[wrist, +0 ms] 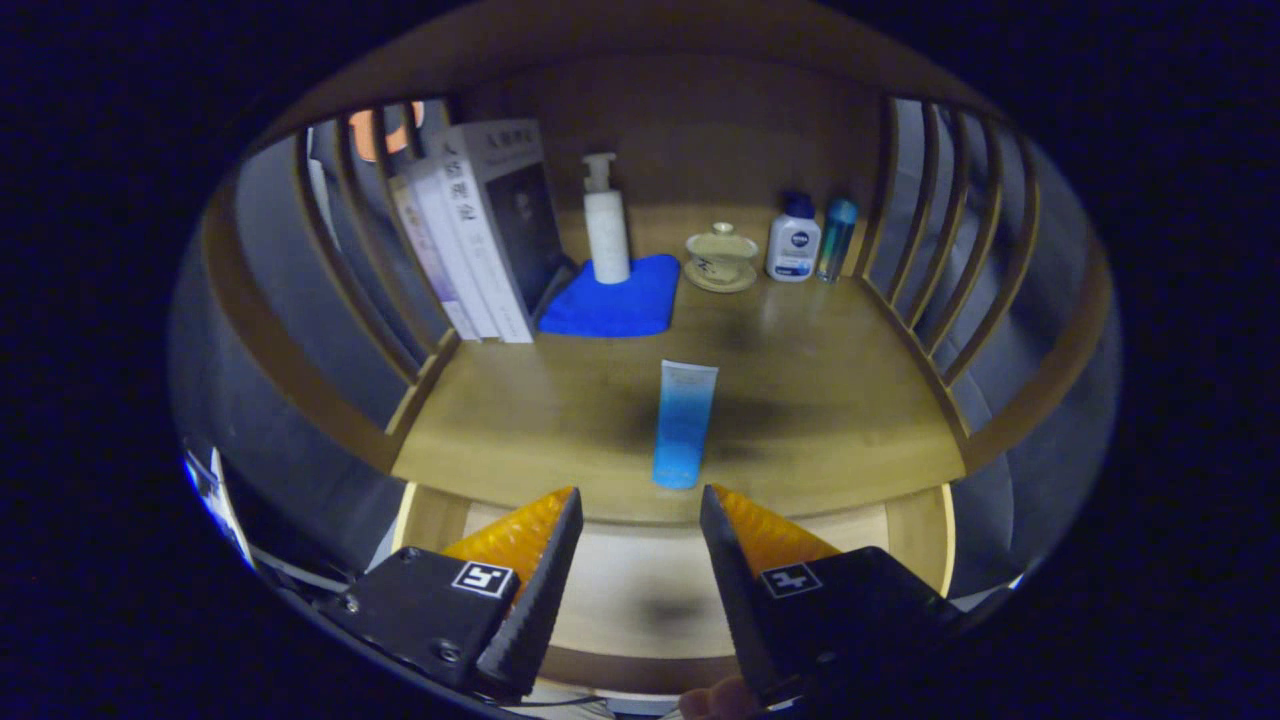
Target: Pull open the drawer, take out the items inside it, and place them on the countertop above the cabinet.
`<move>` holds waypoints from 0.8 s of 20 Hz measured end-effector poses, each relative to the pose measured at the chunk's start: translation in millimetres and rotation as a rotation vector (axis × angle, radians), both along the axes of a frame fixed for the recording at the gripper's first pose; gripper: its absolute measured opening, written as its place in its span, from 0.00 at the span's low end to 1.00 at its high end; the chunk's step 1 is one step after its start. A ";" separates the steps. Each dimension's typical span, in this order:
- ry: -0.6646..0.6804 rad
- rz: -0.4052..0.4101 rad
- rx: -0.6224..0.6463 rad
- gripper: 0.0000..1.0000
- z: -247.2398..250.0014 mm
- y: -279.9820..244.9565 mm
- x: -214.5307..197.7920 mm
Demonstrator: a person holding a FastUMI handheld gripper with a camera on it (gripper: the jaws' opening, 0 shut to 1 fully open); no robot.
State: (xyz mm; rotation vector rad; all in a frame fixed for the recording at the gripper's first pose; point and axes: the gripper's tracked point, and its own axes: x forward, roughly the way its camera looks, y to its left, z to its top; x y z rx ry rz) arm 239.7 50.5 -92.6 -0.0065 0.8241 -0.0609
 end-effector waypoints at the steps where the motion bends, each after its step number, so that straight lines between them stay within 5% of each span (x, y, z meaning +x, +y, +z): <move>1: -0.026 0.014 0.002 0.75 3.1 3.4 -10.7; 10: -0.340 0.074 -0.005 0.76 45.6 10.4 -93.3; 16: -0.545 0.091 -0.018 0.95 50.8 9.7 -140.0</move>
